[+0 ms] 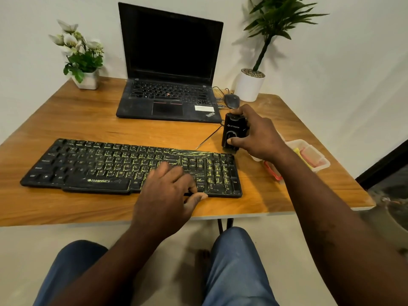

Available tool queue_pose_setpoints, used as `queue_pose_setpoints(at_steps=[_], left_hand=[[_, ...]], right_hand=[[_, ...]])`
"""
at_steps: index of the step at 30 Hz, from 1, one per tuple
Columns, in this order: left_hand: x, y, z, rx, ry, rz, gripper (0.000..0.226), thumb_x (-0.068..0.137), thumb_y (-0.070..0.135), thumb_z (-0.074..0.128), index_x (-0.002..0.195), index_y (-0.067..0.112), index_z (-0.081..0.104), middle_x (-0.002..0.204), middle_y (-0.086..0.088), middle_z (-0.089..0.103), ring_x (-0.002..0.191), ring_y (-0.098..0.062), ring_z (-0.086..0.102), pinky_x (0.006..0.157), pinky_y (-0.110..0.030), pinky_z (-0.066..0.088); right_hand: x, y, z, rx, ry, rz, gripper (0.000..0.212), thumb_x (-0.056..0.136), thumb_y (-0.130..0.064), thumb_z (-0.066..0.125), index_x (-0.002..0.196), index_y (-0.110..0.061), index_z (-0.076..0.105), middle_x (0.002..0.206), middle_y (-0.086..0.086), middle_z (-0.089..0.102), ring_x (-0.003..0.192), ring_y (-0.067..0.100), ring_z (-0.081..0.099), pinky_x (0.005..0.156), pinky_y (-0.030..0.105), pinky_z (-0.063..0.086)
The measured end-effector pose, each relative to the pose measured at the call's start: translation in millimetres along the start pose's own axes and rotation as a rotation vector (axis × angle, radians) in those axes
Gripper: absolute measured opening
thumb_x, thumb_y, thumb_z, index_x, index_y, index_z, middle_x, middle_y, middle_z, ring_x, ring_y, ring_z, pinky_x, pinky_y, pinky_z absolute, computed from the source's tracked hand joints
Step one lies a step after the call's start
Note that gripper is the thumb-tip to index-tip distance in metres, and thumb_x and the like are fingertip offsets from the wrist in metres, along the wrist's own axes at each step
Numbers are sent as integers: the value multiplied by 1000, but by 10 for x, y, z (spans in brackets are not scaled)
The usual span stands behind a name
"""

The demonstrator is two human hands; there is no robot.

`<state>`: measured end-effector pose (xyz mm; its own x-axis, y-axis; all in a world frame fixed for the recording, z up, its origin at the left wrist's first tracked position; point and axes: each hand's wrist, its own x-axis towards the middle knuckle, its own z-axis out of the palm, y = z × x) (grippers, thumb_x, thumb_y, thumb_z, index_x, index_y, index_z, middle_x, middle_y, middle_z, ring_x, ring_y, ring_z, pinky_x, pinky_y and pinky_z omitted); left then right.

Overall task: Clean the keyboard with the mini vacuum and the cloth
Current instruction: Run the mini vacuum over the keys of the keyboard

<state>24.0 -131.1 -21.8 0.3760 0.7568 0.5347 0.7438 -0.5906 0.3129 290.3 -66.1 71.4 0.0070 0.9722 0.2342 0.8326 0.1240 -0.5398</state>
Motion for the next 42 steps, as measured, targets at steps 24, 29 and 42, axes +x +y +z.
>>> queue_pose_setpoints(at_steps=[24,29,42], left_hand=[[-1,4,-6,-18,18,3,28,84,59,69,82,32,63,84,17,45,86,-8,36,72,-34,40],[-8,11,-13,-19,28,-2,29,84,59,68,82,30,64,83,15,49,86,-9,36,72,-34,40],[-18,22,-25,25,58,67,28,86,50,76,85,25,65,86,9,55,86,-14,44,71,-35,42]], right_hand=[[118,-35,-187,-138,-138,-5,72,80,-17,88,138,-30,47,124,1,63,103,14,60,69,15,45],[192,-206,38,10,-193,-68,72,81,-15,86,139,-32,47,117,-10,58,106,16,65,74,15,51],[393,-702,708,260,-177,-141,68,83,-13,84,136,-32,47,120,-7,63,109,12,66,86,28,61]])
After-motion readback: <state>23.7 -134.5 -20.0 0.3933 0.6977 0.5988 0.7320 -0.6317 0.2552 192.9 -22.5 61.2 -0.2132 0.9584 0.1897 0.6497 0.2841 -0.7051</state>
